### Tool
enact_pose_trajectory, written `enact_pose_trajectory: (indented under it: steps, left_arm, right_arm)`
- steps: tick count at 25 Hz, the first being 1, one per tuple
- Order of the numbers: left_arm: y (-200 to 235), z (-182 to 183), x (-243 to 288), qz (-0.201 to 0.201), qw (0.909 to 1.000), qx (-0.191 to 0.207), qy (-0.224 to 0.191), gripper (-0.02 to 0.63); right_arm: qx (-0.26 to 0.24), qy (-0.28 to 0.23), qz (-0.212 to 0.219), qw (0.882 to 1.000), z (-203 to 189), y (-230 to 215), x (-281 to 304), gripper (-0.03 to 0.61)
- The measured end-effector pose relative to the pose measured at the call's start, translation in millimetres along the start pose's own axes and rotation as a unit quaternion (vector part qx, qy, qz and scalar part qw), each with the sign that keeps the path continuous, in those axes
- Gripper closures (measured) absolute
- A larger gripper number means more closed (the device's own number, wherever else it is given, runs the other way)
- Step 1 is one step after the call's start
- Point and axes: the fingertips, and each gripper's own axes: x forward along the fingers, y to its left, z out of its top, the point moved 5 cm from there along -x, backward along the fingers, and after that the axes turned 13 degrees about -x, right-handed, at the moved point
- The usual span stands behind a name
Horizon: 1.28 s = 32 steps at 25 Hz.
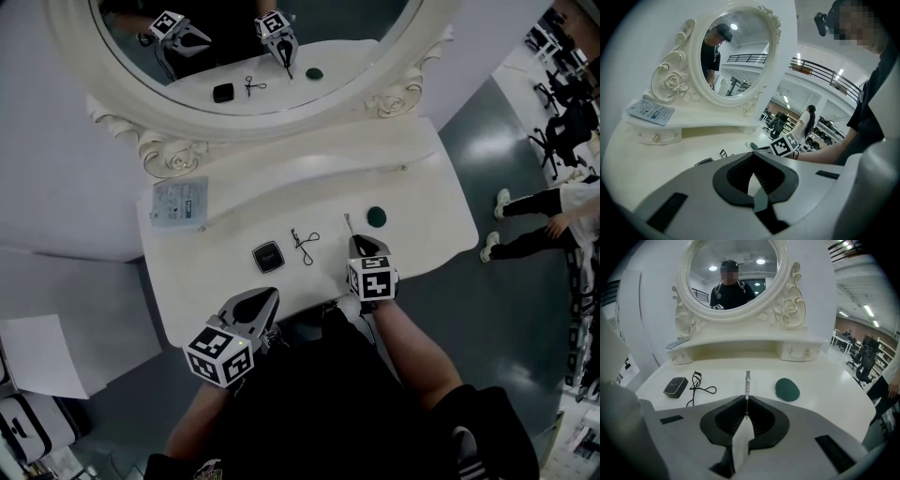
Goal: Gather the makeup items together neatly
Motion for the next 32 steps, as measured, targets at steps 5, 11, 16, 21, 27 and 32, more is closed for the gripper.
enact_pose_trajectory:
  steps: [5, 11, 16, 21, 27, 32]
  left_arm:
    - [5, 0, -8, 0.0, 1.0, 0.001, 0.001, 0.606]
    - [13, -1, -17, 0.004, 1.0, -0.002, 0.004, 0.606]
    - [18, -2, -21, 0.006, 1.0, -0.004, 0.005, 0.606]
    - [21, -2, -24, 0.005, 0.9999, -0.005, 0.007, 0.606]
    - [22, -2, -24, 0.003, 0.9999, -0.005, 0.008, 0.606]
    - [19, -2, -20, -0.001, 0.9999, -0.002, 0.011, 0.606]
  right_arm:
    - [-0.001, 0.004, 0.008, 1.0, 2, 18, 4, 0.535]
    - [-0.001, 0.017, 0.014, 1.0, -2, 33, 12, 0.534]
    - [-0.005, 0.024, 0.017, 1.0, -3, 37, 17, 0.534]
    - [-0.003, 0.034, 0.021, 0.999, -6, 39, 19, 0.534]
    - [-0.011, 0.039, 0.02, 0.999, -6, 39, 21, 0.534]
    - [-0.019, 0.035, 0.031, 0.999, -5, 40, 20, 0.532]
